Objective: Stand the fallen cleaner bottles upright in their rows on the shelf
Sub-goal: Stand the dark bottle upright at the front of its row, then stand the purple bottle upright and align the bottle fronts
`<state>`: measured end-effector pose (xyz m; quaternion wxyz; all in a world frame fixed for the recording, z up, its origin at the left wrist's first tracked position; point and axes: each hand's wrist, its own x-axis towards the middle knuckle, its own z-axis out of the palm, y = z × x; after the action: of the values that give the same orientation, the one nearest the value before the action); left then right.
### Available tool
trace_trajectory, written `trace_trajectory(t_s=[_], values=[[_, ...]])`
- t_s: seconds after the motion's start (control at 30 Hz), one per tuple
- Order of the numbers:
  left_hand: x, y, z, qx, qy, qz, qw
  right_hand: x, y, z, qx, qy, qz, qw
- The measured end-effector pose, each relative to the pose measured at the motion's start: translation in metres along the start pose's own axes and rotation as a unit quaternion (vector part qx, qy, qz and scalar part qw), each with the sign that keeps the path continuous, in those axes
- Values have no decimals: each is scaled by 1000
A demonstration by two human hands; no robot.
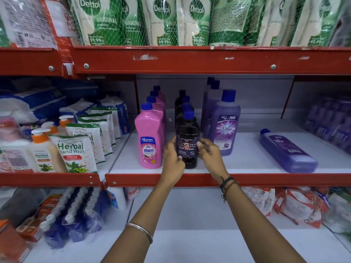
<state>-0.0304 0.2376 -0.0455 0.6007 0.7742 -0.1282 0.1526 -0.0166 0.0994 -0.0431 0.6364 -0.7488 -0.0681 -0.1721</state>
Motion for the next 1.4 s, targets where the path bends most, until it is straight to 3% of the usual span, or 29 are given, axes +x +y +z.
trace_trajectory(t_s=[0.27, 0.37, 0.43, 0.6, 0.7, 0.8, 0.93, 1.07, 1.17, 1.3, 1.4], values=[[-11, 8, 13, 30, 82, -12, 996, 1, -8, -2, -6, -8, -10, 1000], [-25, 24, 30, 57, 180, 50, 981, -11, -15, -20, -18, 19, -26, 999], [-29, 34, 45, 55, 200, 110, 972, -20, -18, -42, -15, 40, -44, 998], [-22, 64, 114, 0, 71, 143, 987, -22, -19, -136, -92, 111, -65, 987], [-8, 74, 169, -48, -65, 18, 997, -8, -9, -202, -192, 188, -24, 963], [2, 75, 216, -32, -167, -99, 980, 6, 3, -255, -286, 207, 72, 933], [17, 78, 266, -31, -190, -167, 967, 22, 18, -298, -318, 142, 211, 913], [36, 69, 305, -26, -186, -203, 961, 32, 26, -311, -295, 111, 242, 918], [36, 74, 314, -17, -161, -205, 965, 37, 28, -317, -189, 113, 252, 942], [36, 75, 309, -120, -136, -225, 957, 28, 25, -323, -54, 59, 296, 952], [38, 81, 295, -167, -155, -191, 955, 25, 27, -322, 21, 54, 273, 960]])
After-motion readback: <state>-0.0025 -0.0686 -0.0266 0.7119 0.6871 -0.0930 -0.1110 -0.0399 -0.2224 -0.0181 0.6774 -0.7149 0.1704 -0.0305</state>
